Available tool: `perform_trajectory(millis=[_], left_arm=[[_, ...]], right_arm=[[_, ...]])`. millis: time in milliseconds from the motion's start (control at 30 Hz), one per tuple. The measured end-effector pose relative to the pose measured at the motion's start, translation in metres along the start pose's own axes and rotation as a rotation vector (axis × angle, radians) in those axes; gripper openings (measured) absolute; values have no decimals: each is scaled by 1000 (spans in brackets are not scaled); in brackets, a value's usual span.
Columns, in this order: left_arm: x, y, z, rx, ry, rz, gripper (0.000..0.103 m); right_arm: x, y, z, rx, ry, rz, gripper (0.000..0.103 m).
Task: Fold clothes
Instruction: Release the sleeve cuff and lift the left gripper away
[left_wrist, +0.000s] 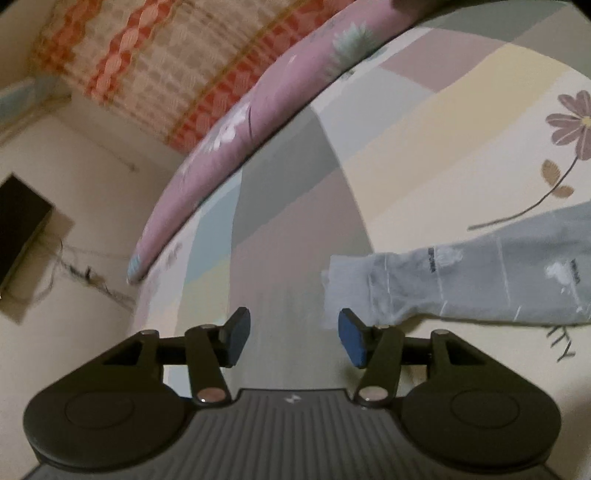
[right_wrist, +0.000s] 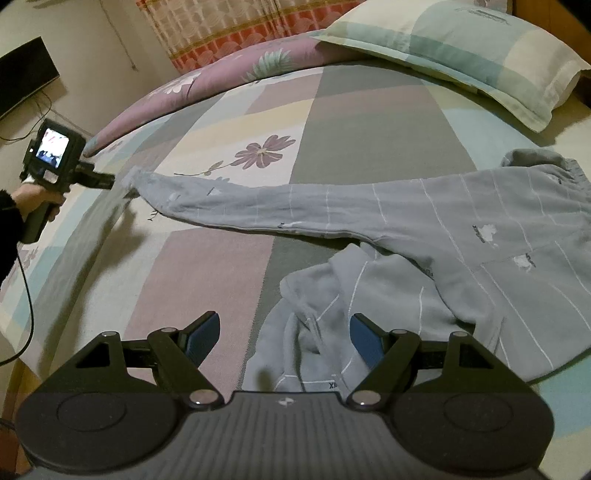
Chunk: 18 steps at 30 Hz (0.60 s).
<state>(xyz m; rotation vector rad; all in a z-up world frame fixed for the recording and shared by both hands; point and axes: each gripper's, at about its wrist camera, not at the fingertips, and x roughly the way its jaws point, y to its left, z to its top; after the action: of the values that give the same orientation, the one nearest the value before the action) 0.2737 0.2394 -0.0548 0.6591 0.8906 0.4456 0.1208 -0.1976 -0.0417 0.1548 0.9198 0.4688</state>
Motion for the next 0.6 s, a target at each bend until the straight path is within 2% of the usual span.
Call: perform_trajectory(millis=[100,233,467,600], left_arm=[[-6,3,-9,-4,23,-42,57],[-26,-7,-19,14,-3,-126,73],[-81,-44,-31,41,-60,-303,73],[-121,-75,-41,61,-88,-420,78]], right_arm=[[2,1,-1,0,4,1,81],[2,4,-2,-6,6,7,81],[-7,5,-6,-22,-2,2,81],[-15,7,-13,-62,0,12,81]])
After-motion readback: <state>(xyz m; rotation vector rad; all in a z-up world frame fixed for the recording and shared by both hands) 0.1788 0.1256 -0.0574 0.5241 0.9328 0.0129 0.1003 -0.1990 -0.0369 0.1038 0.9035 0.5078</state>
